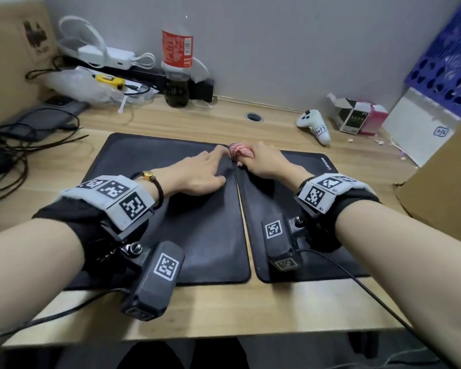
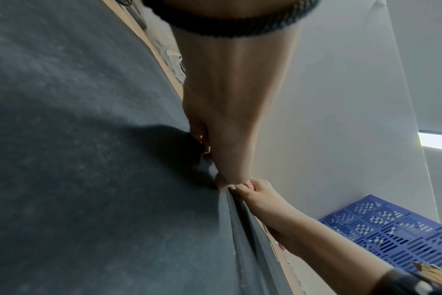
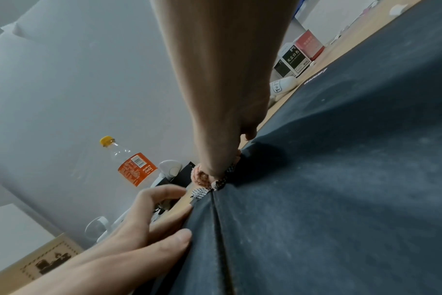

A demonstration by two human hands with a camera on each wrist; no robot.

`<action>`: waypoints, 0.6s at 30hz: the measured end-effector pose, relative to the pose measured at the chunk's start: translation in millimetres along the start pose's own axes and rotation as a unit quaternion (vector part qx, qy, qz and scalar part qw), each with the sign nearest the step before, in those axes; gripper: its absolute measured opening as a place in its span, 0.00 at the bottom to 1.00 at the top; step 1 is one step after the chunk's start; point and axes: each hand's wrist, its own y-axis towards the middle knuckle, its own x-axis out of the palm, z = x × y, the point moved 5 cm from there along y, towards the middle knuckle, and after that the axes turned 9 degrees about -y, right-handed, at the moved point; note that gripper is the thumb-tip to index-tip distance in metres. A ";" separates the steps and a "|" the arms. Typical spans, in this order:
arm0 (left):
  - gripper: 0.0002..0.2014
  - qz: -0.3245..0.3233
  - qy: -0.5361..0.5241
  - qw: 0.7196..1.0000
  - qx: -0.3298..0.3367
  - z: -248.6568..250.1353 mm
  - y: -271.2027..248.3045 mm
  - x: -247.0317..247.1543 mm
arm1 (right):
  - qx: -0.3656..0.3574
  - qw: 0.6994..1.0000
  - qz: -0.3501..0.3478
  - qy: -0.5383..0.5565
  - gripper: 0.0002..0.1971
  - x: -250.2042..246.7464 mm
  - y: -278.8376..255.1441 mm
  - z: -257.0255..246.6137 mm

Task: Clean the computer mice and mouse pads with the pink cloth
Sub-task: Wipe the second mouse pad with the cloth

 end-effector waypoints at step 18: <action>0.16 0.029 0.017 0.998 0.056 25.0 1.6 17.2 | 0.160 0.987 0.020 0.008 0.33 9.8 -29.0 159.4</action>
